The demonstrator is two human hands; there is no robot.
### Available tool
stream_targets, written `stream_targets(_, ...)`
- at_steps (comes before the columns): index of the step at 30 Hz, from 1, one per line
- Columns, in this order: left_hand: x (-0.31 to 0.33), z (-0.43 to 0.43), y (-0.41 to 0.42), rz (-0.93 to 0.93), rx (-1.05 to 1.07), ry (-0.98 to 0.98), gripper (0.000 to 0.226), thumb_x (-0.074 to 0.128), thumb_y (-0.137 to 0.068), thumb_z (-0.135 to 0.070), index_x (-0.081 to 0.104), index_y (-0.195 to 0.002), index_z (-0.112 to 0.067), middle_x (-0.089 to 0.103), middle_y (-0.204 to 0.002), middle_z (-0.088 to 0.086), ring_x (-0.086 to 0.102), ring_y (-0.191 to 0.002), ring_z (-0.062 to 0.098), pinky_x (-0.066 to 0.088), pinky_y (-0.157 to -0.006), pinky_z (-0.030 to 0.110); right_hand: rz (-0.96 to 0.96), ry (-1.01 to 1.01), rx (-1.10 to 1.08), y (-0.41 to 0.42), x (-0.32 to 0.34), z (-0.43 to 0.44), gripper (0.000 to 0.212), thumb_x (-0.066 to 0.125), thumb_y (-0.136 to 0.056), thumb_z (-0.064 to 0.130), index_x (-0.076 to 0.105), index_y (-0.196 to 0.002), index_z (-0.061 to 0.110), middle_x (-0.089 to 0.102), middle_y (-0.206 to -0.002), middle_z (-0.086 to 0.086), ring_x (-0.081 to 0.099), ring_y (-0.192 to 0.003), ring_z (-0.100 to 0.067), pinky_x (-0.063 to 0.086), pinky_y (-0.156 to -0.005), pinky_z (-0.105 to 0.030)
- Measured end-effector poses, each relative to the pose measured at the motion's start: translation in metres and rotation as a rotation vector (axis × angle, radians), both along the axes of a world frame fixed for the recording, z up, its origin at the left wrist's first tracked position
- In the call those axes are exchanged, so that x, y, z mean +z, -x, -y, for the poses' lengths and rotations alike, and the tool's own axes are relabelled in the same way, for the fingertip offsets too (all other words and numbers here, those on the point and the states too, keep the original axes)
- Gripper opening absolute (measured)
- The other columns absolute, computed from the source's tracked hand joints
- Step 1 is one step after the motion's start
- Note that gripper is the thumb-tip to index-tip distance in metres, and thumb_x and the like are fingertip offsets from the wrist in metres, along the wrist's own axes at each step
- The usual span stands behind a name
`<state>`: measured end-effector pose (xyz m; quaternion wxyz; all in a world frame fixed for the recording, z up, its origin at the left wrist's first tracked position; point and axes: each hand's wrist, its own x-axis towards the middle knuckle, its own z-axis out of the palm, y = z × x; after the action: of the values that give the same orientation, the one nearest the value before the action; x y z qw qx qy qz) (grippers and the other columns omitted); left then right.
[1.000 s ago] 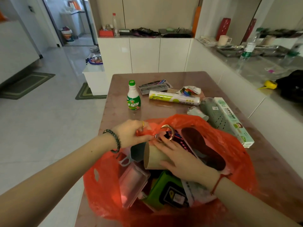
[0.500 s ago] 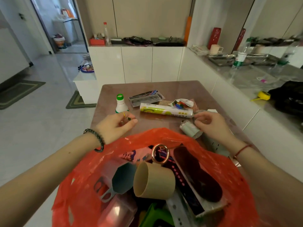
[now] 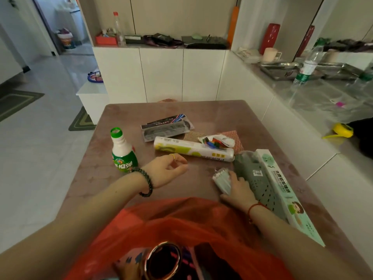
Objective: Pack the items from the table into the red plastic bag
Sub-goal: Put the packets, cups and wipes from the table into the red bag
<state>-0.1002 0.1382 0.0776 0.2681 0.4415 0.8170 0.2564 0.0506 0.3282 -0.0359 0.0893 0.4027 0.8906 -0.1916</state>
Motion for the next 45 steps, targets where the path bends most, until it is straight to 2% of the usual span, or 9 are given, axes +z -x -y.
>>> stream_targets(4,-0.001,0.012,0.003,0.040,0.002,0.018,0.032,0.045,-0.091,-0.037,0.052,-0.118,-0.023,0.063,-0.110,0.004,0.062,-0.096,0.019,0.050,-0.089,0.034,-0.072,0.077,-0.038,0.001,0.005,-0.004,0.090,0.067,-0.074,0.036,0.014,-0.144,0.012,0.043,-0.132,-0.022,0.045,-0.117,-0.036,0.039,-0.100,-0.039)
stream_targets(7,0.015,0.036,-0.005,0.199,-0.011,-0.075,0.027,0.046,-0.087,-0.048,0.051,-0.109,-0.034,0.064,-0.101,-0.007,0.063,-0.086,0.003,0.049,-0.070,0.012,-0.341,0.261,-0.041,-0.006,0.040,0.011,0.079,0.069,-0.078,0.027,0.024,-0.141,0.014,0.048,-0.127,-0.004,0.050,-0.110,-0.022,0.041,-0.093,-0.030)
stream_targets(11,0.044,0.078,-0.026,0.273,-0.137,-0.143,0.062,0.051,-0.053,-0.081,0.049,-0.106,-0.048,0.063,-0.109,-0.015,0.059,-0.097,-0.007,0.048,-0.079,0.007,-0.578,0.323,0.058,-0.029,0.115,0.051,0.063,0.067,-0.081,0.024,0.035,-0.135,0.028,0.041,-0.108,0.013,0.043,-0.095,-0.004,0.033,-0.078,-0.015)
stream_targets(16,0.056,0.135,-0.054,-0.114,-0.138,-0.080,0.093,0.041,-0.048,-0.089,0.038,-0.127,-0.040,0.052,-0.123,-0.017,0.052,-0.105,-0.002,0.042,-0.087,0.009,-0.708,0.552,0.342,-0.079,0.179,0.124,0.053,0.068,-0.056,0.051,0.045,-0.104,0.055,0.061,-0.096,0.033,0.059,-0.086,0.013,0.044,-0.063,-0.001)
stream_targets(22,0.039,0.236,-0.112,-0.572,-0.218,-0.483,0.022,0.047,-0.086,-0.043,0.057,-0.092,-0.024,0.060,-0.092,-0.006,0.055,-0.086,0.011,0.046,-0.077,0.029,-0.617,0.633,0.488,-0.122,0.162,0.210,0.078,0.069,-0.053,0.056,0.039,-0.125,0.052,0.057,-0.117,0.028,0.057,-0.104,0.006,0.049,-0.078,-0.014)
stream_targets(26,-0.010,0.309,-0.157,-0.643,-0.513,-0.173,0.038,0.046,-0.080,-0.061,0.065,-0.094,-0.031,0.069,-0.089,-0.012,0.062,-0.084,0.009,0.047,-0.079,0.023,-0.614,0.849,0.444,-0.138,0.131,0.263,0.081,0.074,-0.054,0.048,0.042,-0.128,0.044,0.058,-0.119,0.025,0.058,-0.106,0.004,0.049,-0.074,-0.013)
stream_targets(30,-0.059,0.348,-0.169,-0.805,-0.612,0.212,0.052,0.064,-0.046,-0.071,0.068,-0.088,-0.042,0.068,-0.074,-0.022,0.066,-0.075,0.003,0.054,-0.079,0.023,-0.585,0.706,0.443,-0.137,0.098,0.321,0.076,0.078,-0.065,0.031,0.032,-0.122,0.054,0.050,-0.118,0.034,0.049,-0.109,0.013,0.043,-0.081,-0.005)
stream_targets(36,-0.052,0.365,-0.170,-0.757,-0.529,0.054,0.008,0.064,-0.062,-0.037,0.064,-0.071,-0.038,0.061,-0.061,-0.020,0.057,-0.055,0.000,0.045,-0.055,0.012,-0.388,0.101,0.725,-0.129,0.048,0.380,0.089,0.068,-0.076,0.031,0.010,-0.143,0.043,0.024,-0.140,0.006,0.021,-0.131,-0.015,0.030,-0.109,-0.026)
stream_targets(45,-0.025,0.368,-0.175,-0.719,-0.513,-0.125,0.008,0.049,-0.080,-0.034,0.052,-0.088,-0.036,0.063,-0.065,-0.016,0.056,-0.054,0.004,0.039,-0.044,0.016,-0.335,-0.188,0.962,-0.136,0.034,0.392,0.100,0.071,-0.054,0.051,0.024,-0.141,0.038,0.064,-0.115,0.004,0.058,-0.107,-0.018,0.054,-0.080,-0.025)
